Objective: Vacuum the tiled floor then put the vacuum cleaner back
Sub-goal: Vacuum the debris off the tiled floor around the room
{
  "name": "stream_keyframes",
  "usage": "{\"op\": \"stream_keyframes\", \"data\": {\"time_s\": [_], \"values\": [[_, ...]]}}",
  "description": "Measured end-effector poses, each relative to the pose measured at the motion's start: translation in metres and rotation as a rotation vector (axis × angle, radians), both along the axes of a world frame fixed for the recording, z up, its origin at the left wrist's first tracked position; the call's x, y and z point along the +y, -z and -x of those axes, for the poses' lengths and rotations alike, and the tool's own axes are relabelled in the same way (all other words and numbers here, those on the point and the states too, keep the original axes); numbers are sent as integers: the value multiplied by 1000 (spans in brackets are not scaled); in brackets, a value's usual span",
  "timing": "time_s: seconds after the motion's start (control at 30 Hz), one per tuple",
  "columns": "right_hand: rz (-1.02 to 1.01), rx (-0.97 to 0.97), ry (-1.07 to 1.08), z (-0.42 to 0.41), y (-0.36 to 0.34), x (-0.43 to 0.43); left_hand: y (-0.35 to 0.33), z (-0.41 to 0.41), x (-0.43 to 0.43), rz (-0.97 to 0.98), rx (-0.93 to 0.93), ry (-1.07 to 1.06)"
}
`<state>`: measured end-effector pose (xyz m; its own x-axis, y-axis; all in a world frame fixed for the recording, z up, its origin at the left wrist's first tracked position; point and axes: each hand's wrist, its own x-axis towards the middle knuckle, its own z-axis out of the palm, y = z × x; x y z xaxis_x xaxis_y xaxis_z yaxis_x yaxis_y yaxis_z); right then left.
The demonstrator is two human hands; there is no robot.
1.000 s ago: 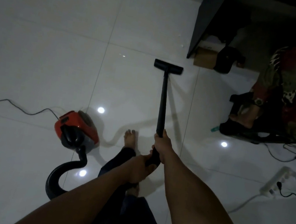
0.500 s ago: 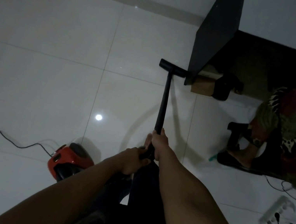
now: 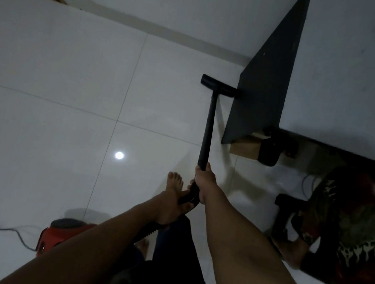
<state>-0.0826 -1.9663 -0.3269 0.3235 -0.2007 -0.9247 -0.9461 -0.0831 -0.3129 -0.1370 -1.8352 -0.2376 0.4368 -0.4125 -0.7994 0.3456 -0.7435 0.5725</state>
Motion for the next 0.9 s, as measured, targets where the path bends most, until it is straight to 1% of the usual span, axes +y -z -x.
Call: {"op": "stream_keyframes", "data": {"time_s": [0.1, 0.2, 0.27, 0.4, 0.63, 0.77, 0.9], "values": [[-22, 1, 28, -49, 2, -8, 10, -44, -8, -18, -47, 18], [-35, 26, 61, -92, 3, -15, 17, -81, -14, 14, -57, -65], [-33, 42, 66, -114, 3, -22, 19, -100, -19, 43, -61, -102], [-17, 44, 39, -143, 3, -29, 22, -123, -31, 19, -83, -120], [22, 42, -24, -167, 3, -27, 27, -136, -32, 8, -83, -168], [15, 19, -7, -167, 0, -17, 25, -127, -28, 9, -98, -276], [92, -28, -36, -160, -10, 4, 19, -114, -18, -12, -121, -344]]}}
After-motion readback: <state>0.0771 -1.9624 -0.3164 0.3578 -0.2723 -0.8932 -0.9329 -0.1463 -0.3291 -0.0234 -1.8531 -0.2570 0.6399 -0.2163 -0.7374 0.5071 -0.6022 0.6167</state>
